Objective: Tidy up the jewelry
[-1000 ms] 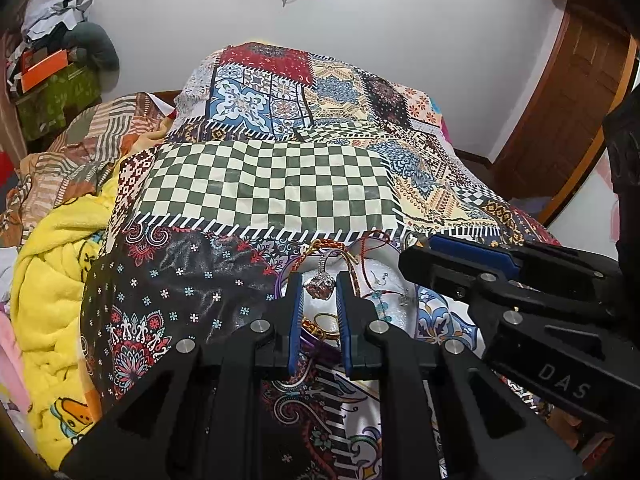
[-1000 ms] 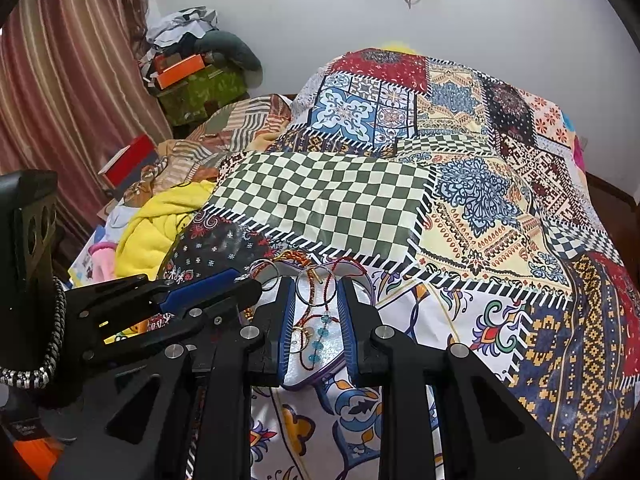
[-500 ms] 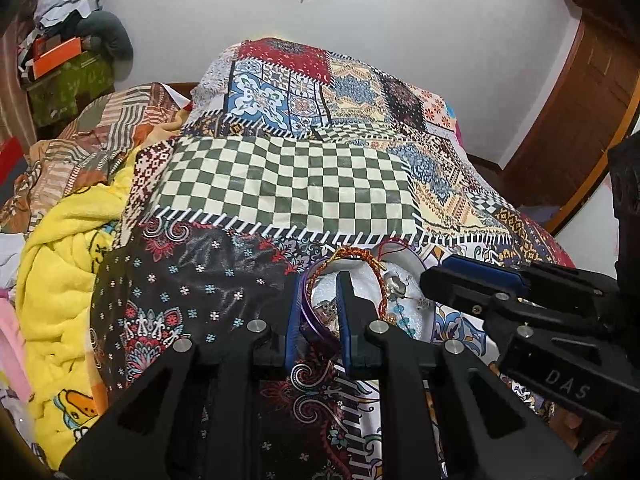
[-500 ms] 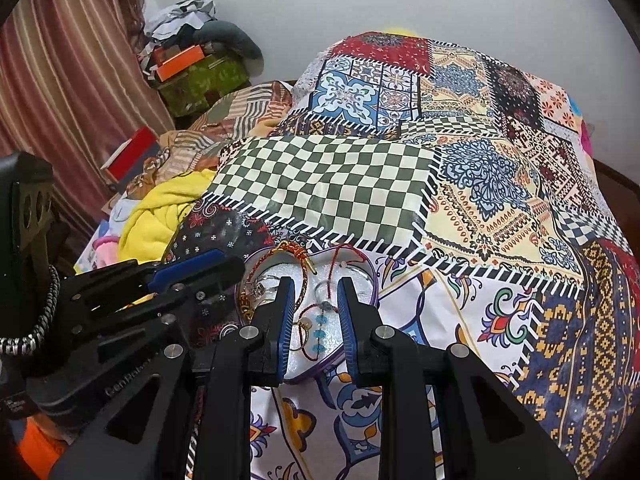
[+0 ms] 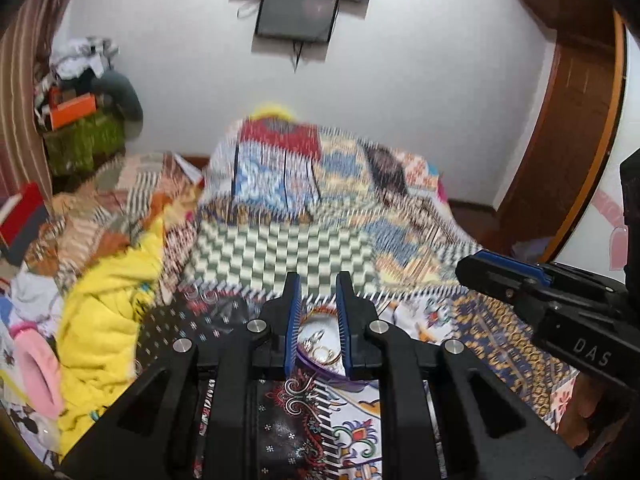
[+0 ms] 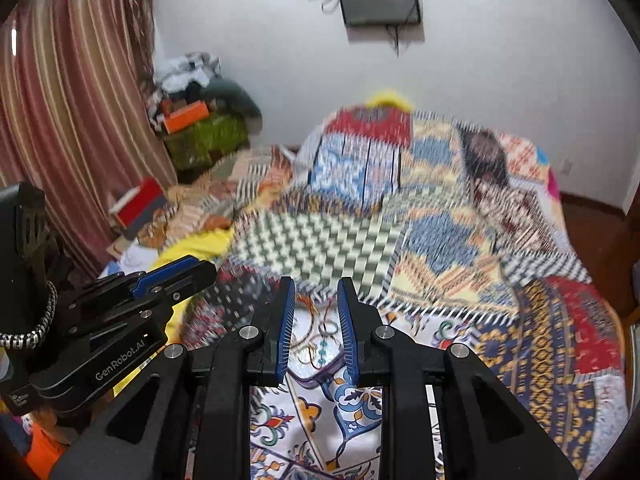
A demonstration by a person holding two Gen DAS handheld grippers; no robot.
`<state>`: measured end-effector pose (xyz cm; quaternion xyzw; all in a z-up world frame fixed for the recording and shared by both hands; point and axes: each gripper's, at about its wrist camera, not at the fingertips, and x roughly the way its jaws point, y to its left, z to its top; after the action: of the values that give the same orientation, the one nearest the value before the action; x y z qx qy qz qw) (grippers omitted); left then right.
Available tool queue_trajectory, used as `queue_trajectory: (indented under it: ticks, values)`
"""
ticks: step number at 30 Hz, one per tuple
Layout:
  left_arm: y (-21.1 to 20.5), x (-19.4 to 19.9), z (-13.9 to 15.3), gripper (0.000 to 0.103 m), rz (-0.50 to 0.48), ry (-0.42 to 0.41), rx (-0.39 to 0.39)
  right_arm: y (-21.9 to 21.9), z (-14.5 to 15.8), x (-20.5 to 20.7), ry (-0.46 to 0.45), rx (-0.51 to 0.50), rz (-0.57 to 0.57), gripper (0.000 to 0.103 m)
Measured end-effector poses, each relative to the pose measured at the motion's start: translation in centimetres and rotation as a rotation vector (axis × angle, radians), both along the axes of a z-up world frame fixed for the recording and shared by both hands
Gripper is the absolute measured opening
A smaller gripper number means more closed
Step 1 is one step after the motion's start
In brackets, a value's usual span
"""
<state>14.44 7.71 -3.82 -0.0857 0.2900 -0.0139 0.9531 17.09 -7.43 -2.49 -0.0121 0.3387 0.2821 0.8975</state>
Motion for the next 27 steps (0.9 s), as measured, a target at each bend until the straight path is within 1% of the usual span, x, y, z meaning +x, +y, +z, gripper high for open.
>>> queue_trajectory:
  ticks: [5, 9, 10, 12, 14, 15, 17, 18, 19, 20, 21, 22, 23, 24, 25, 26, 27]
  values:
    - [-0.5, -3.7, 4.2, 0.015, -0.004, -0.128, 0.011, -1.0, 4.2, -3.7, -0.140, 0.043, -0.032, 0.020]
    - [-1.1, -6.9, 7.0, 0.015, 0.002, -0.231, 0.029, -1.7, 6.7, -6.6, -0.247, 0.075, -0.047, 0.020]
    - [-1.3, -7.7, 7.7, 0.017, 0.004, -0.257, 0.035, -1.8, 7.2, -7.2, -0.269, 0.082, -0.050, 0.020]
    - [-1.5, -9.2, 8.7, 0.025, 0.007, -0.305, 0.042, -2.1, 8.2, -8.7, -0.320, 0.098, -0.062, 0.020]
    - [-1.7, -10.8, 9.5, 0.038, 0.013, -0.351, 0.049, -2.5, 9.0, -10.1, -0.365, 0.114, -0.077, 0.020]
    - [-1.8, -11.5, 9.8, 0.040, 0.016, -0.374, 0.052, -2.6, 9.2, -10.4, -0.378, 0.120, -0.083, 0.020]
    - [-1.9, -12.6, 10.3, 0.049, 0.025, -0.404, 0.060, -3.0, 9.7, -11.4, -0.406, 0.138, -0.095, 0.022]
    - [-1.9, -13.0, 10.5, 0.051, 0.031, -0.415, 0.064, -3.1, 9.7, -11.7, -0.414, 0.143, -0.100, 0.030]
    - [-1.9, -13.4, 10.7, 0.054, 0.035, -0.425, 0.068, -3.3, 9.9, -12.0, -0.426, 0.151, -0.108, 0.042]
    - [-1.9, -13.7, 10.8, 0.057, 0.039, -0.430, 0.072, -3.5, 10.0, -12.4, -0.439, 0.159, -0.117, 0.049]
    - [-1.9, -14.0, 10.8, 0.059, 0.047, -0.435, 0.079, -3.7, 10.1, -12.7, -0.452, 0.164, -0.127, 0.059]
    - [-1.9, -14.1, 10.8, 0.066, 0.053, -0.437, 0.084, -3.9, 10.1, -13.1, -0.470, 0.170, -0.139, 0.066]
    - [-1.8, -14.3, 10.8, 0.072, 0.061, -0.439, 0.084, -4.0, 10.1, -13.4, -0.487, 0.171, -0.149, 0.068]
    - [-1.8, -14.4, 10.8, 0.074, 0.068, -0.439, 0.081, -4.0, 10.0, -13.5, -0.496, 0.169, -0.158, 0.074]
    - [-1.6, -14.5, 10.8, 0.080, 0.073, -0.438, 0.076, -4.0, 10.1, -13.7, -0.508, 0.163, -0.171, 0.080]
    - [-1.5, -14.5, 10.7, 0.085, 0.080, -0.437, 0.069, -4.0, 10.0, -13.8, -0.516, 0.158, -0.181, 0.083]
    - [-1.3, -14.6, 10.7, 0.085, 0.085, -0.437, 0.061, -3.9, 10.0, -14.0, -0.523, 0.153, -0.190, 0.087]
